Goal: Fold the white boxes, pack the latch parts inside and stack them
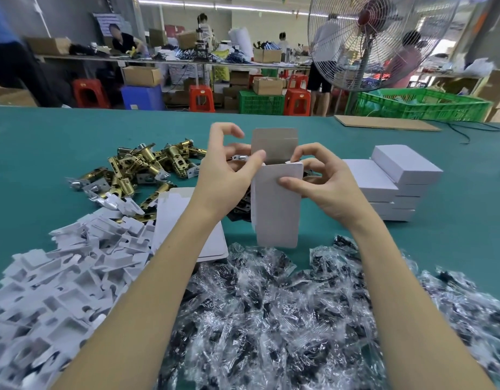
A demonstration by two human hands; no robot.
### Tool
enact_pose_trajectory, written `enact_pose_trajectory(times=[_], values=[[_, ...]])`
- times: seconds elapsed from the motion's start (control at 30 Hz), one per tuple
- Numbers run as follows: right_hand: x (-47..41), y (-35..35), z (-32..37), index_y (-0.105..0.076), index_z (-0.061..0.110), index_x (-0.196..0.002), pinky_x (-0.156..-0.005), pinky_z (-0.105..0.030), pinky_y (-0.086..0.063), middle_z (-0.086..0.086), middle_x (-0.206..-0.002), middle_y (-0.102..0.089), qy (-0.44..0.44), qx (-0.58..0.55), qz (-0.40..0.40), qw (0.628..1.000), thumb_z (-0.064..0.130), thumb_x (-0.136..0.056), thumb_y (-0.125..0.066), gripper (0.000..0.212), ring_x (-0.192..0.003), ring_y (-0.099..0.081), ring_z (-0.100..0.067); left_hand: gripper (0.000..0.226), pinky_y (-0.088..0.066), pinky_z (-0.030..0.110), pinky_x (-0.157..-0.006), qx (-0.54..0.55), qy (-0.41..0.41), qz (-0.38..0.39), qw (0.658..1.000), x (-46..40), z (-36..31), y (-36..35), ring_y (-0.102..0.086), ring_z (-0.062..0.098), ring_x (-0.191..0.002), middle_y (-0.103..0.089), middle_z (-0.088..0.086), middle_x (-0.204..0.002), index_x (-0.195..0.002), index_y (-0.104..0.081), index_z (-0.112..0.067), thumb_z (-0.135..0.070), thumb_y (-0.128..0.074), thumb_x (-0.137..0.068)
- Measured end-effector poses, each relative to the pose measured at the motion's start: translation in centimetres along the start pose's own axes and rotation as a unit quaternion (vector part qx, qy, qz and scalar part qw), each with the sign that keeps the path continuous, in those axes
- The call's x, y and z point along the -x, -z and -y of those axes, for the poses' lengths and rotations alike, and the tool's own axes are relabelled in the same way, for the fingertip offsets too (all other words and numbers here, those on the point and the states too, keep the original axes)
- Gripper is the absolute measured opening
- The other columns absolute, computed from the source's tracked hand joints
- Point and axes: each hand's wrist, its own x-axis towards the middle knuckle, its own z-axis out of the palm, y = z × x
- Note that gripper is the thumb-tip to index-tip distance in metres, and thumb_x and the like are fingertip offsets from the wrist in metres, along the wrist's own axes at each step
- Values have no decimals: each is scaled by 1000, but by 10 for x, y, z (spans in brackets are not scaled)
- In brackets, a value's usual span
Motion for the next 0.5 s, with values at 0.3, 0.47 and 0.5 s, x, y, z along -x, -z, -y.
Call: enact_pose_trajectory(times=[0.3, 0.47, 0.5], values=[[5, 13, -7, -72, 25, -103, -73, -22, -58, 13, -96, -75, -31, -70, 0, 997, 17, -88, -77, 17, -89, -71, -7, 15, -62, 40, -81, -20, 18, 50, 998, 1, -7, 1, -70, 15, -86, -73, -2, -105, -98, -65, -22, -7, -66, -97], [6, 13, -6, -73, 29, -100, -74, -23, -59, 11, -97, -76, -31, -87, -8, 996, 24, -84, -79, 18, -92, -72, -8, 13, -54, 23, -76, -16, 5, 74, 997, 3, -13, 1, -70, 14, -81, -73, -1, -99, -87, -64, -22, -27, -66, -99], [6, 13, -6, -72, 30, -99, -74, -25, -59, 10, -97, -76, -30, -91, -8, 995, 26, -81, -80, 19, -91, -72, -9, 21, -52, 20, -74, -10, 5, 72, 997, 3, -14, 1, -69, 12, -80, -73, 1, -95, -85, -63, -20, -36, -65, -98]])
